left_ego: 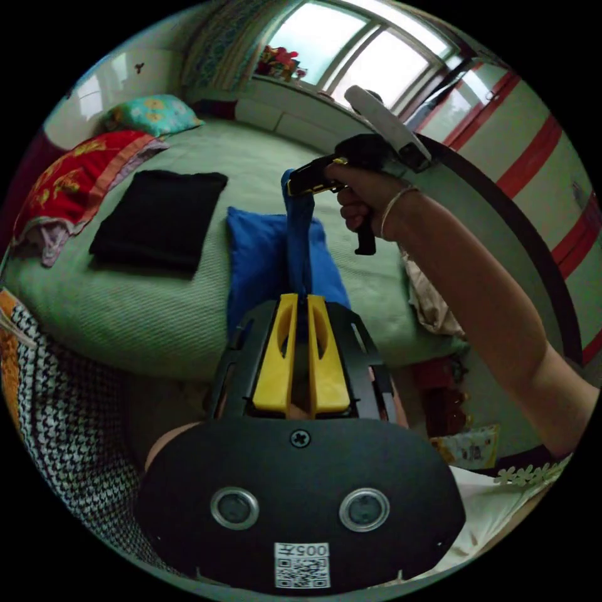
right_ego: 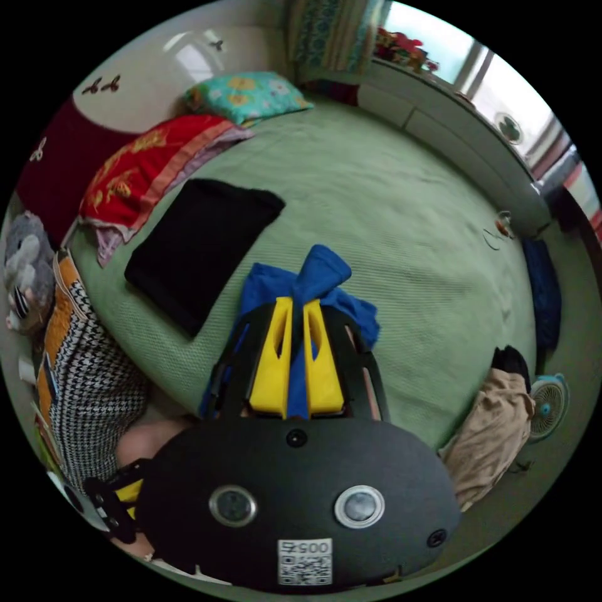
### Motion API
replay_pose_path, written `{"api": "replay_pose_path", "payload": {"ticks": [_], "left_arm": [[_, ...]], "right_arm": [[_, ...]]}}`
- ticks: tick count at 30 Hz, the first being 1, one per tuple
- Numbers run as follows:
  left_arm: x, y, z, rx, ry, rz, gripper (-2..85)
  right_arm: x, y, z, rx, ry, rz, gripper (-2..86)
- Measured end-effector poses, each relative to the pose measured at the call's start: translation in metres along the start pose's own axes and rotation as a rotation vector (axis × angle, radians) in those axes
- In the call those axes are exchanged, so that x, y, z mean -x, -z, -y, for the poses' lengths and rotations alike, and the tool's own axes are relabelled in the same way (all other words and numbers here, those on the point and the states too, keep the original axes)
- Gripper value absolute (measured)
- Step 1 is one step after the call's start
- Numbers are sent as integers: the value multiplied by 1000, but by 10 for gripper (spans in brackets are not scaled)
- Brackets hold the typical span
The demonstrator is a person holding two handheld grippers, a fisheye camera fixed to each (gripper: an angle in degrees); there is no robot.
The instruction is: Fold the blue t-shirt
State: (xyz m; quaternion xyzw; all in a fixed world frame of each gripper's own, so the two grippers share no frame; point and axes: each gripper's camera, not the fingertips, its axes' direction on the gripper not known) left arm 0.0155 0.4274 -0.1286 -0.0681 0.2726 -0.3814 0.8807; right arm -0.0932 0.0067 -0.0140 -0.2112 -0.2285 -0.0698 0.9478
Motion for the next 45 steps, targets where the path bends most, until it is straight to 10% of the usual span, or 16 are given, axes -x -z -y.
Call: {"api": "replay_pose_path", "payload": {"ticks": [28, 45], "left_arm": [[67, -9, 37, 181, 30, 353, 64], [94, 36, 40, 162, 71, 249, 140]], "right_arm": [[45, -71, -136, 106, 302, 52, -13], [-35, -65, -57, -115, 41, 256, 102]]}}
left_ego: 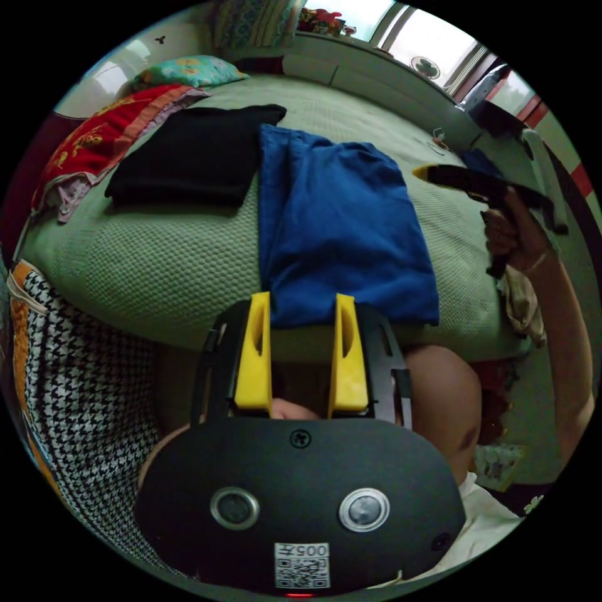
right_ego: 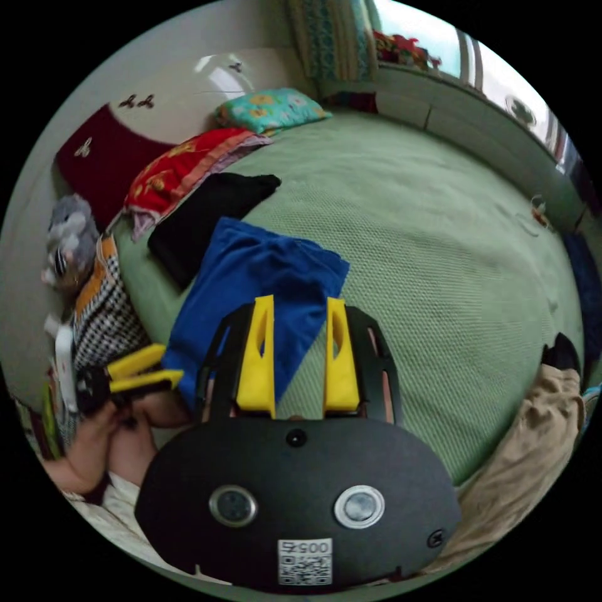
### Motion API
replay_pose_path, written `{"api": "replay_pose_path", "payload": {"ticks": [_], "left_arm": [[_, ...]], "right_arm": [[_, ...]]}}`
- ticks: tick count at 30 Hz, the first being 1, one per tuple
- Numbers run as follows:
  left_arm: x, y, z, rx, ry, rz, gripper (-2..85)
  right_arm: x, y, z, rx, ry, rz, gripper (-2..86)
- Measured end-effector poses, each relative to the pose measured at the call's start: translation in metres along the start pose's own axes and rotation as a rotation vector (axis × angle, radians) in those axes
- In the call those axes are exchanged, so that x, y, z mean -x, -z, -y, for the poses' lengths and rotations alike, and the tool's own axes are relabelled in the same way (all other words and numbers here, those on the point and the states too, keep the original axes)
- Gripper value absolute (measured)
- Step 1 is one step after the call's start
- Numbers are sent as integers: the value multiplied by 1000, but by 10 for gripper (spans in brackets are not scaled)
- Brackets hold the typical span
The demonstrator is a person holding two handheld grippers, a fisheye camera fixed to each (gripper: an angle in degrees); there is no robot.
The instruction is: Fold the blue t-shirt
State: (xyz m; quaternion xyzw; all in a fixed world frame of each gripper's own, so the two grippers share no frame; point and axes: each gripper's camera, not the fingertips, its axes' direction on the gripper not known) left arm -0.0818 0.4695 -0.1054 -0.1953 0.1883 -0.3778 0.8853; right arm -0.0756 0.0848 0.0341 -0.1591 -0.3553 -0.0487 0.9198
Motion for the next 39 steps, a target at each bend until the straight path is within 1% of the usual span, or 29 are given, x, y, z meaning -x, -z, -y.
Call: {"api": "replay_pose_path", "payload": {"ticks": [5, 8, 10, 12, 14, 15, 20, 24, 29, 35, 38, 39], "left_arm": [[4, 9, 7, 14, -2, 15, 120], [6, 14, 12, 26, -15, 10, 100], [13, 17, 18, 31, 12, -35, 80], [17, 21, 22, 34, 17, -56, 70], [20, 27, 24, 31, 13, -66, 64], [21, 32, 24, 27, 15, -69, 62], [34, 65, 15, -38, 58, -134, 59], [32, 98, 8, -103, 41, -126, 59], [29, 132, 2, -167, 39, -132, 59], [45, 184, -2, -264, 44, -119, 59], [60, 213, 8, -300, 17, -81, 59], [66, 223, 15, -305, -7, -44, 59]], "right_arm": [[-28, -48, 33, 97, -113, 28, 100], [-27, -64, 35, 122, -86, 8, 98], [-21, -65, 32, 107, -52, -21, 94], [-16, -65, 29, 96, -41, -33, 75], [-9, -62, 26, 91, -5, 81, 22], [-8, -61, 25, 87, -14, 78, 17], [19, -28, 16, -5, 39, -28, 8], [42, 8, 11, -64, 78, -37, 6], [91, 51, 7, -134, 184, -157, 6], [137, 93, 8, -232, 234, -152, 7], [161, 105, 21, -273, 259, -156, 7], [165, 105, 25, -278, 262, -157, 7]]}}
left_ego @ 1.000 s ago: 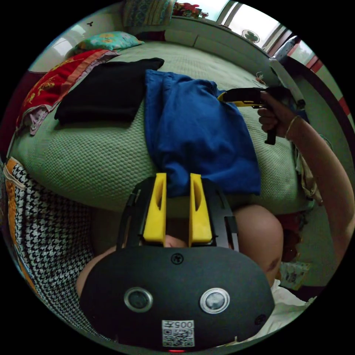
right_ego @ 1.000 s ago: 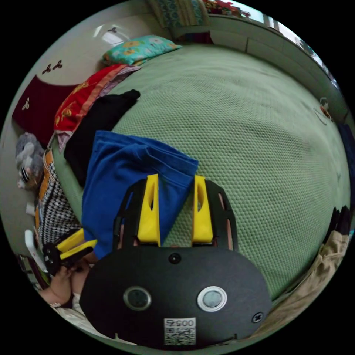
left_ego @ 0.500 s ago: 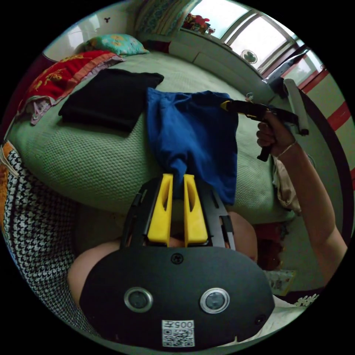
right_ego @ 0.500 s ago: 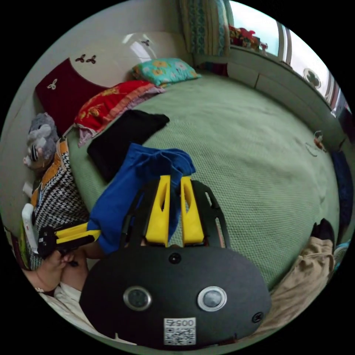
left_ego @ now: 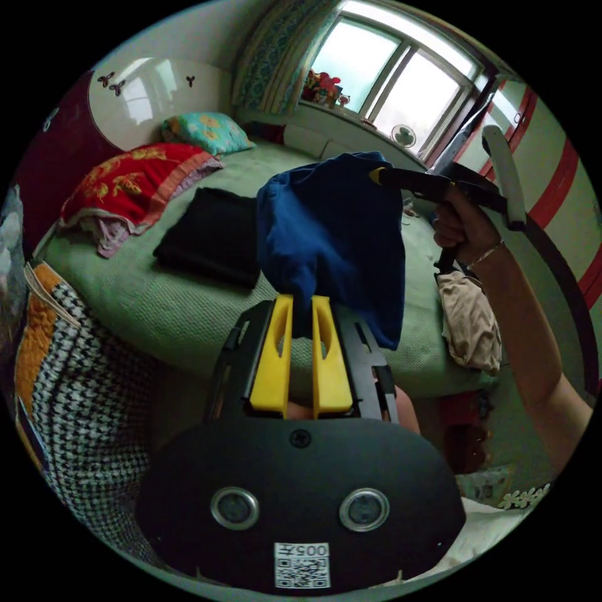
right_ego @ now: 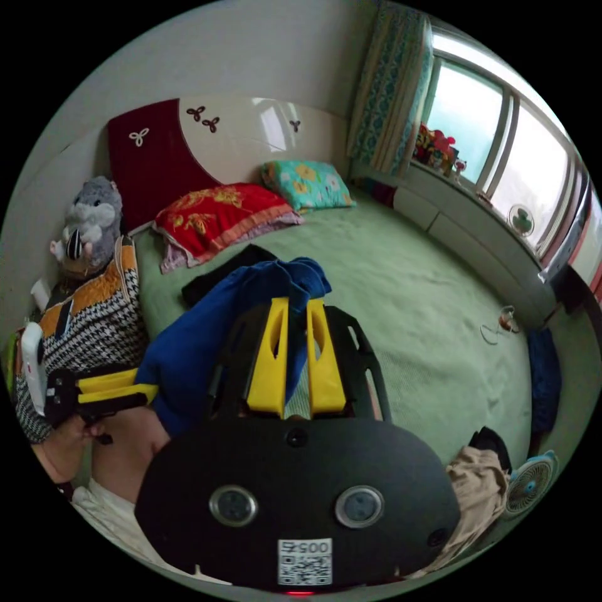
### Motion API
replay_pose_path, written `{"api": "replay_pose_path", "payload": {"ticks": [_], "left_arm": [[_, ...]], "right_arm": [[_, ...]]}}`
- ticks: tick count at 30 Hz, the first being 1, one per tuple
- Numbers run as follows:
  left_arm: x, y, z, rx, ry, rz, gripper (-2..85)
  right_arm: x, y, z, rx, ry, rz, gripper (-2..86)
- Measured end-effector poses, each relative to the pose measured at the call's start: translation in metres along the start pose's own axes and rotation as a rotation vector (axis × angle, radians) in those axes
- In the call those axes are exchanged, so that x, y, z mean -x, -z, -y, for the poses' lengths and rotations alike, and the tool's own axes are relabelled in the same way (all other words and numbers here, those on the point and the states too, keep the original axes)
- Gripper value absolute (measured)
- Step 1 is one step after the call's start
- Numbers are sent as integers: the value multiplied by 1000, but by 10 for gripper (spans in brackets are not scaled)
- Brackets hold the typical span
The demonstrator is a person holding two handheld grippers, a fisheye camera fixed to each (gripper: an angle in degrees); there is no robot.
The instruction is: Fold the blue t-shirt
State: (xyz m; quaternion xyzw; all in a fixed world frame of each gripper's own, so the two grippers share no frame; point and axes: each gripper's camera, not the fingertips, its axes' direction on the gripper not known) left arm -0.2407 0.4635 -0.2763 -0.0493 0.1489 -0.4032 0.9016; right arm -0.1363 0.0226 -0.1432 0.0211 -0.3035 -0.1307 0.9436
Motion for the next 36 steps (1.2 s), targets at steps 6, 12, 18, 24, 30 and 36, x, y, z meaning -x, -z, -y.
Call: {"api": "replay_pose_path", "payload": {"ticks": [6, 12, 18, 24, 30, 36], "left_arm": [[45, 12, 67, 43, -77, 150, 60], [99, -55, 110, 204, -16, 208, 70], [118, -82, 97, 247, 31, 346, 103], [101, -47, 85, 101, 37, 363, 76], [73, -80, 102, 86, 65, 269, 9], [82, -108, 86, 109, 172, 257, -2]], "right_arm": [[26, -32, 62, -15, -8, 6, 8], [41, -132, 101, 113, -129, 30, 16], [47, -207, 65, 243, -180, -152, 58], [63, -146, 10, 155, -87, 181, 67], [140, -102, -22, 124, -4, 249, -6], [151, -111, -64, 229, -25, 196, -12]]}}
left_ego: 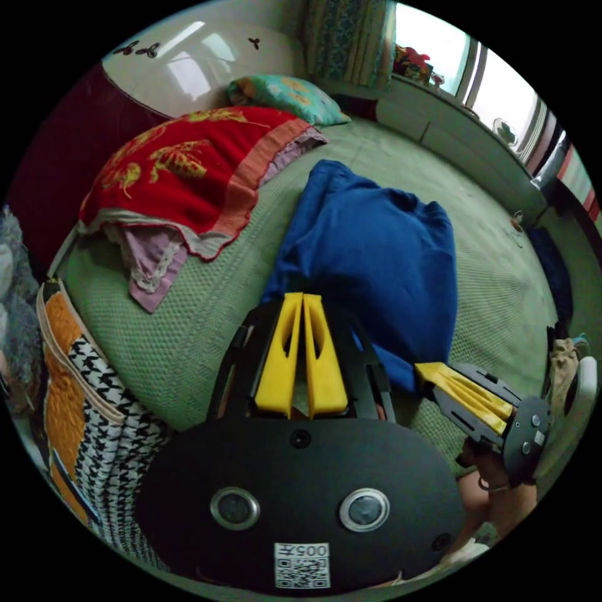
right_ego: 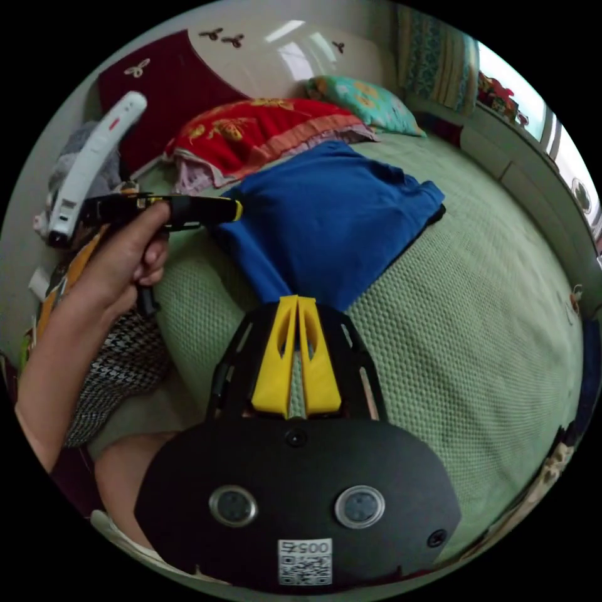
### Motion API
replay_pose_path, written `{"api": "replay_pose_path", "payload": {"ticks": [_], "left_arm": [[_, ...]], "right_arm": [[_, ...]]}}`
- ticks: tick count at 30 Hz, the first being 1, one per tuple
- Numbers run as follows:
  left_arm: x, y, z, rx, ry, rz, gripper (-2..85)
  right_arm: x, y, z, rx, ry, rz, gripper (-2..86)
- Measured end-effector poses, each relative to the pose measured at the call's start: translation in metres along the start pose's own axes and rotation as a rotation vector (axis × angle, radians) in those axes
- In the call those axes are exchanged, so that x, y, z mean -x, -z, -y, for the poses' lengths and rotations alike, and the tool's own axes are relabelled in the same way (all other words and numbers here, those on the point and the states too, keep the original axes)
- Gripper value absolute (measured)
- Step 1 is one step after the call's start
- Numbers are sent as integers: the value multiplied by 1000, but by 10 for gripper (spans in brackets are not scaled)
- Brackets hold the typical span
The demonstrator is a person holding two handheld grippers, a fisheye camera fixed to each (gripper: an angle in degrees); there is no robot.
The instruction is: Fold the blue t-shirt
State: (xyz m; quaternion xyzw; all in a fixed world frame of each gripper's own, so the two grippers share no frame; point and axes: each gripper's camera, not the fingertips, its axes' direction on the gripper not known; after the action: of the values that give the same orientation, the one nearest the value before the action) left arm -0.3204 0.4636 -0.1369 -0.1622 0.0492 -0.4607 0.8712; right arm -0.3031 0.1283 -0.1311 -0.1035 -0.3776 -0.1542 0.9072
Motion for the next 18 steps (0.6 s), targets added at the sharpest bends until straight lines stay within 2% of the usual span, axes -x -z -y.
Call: {"api": "replay_pose_path", "payload": {"ticks": [4, 6, 8, 10, 12, 14, 16, 18], "left_arm": [[-19, 26, -16, -86, -30, 32, -6], [-33, 38, -20, -142, -69, 25, -6], [-49, 38, -20, -163, -109, 19, -6], [-67, 20, -12, -145, -129, -19, -6], [-72, -6, -6, -71, -77, 16, -6], [-70, -27, -7, -28, -39, -22, -5], [-75, -27, -18, -51, -3, -98, -6], [-89, -18, -30, -87, 2, -85, -6]], "right_arm": [[-10, 30, -13, 15, -6, 44, -12], [-18, 54, -9, -76, -27, 46, -11], [-31, 78, 9, -226, -57, -34, -11], [-45, 76, 28, -284, -92, -124, -11], [-63, 57, 47, -237, -111, -179, -11], [-87, 18, 58, -31, -96, -226, -12], [-95, 21, 50, -62, -22, -175, -13], [-100, 42, 41, -62, -38, -157, -13]]}}
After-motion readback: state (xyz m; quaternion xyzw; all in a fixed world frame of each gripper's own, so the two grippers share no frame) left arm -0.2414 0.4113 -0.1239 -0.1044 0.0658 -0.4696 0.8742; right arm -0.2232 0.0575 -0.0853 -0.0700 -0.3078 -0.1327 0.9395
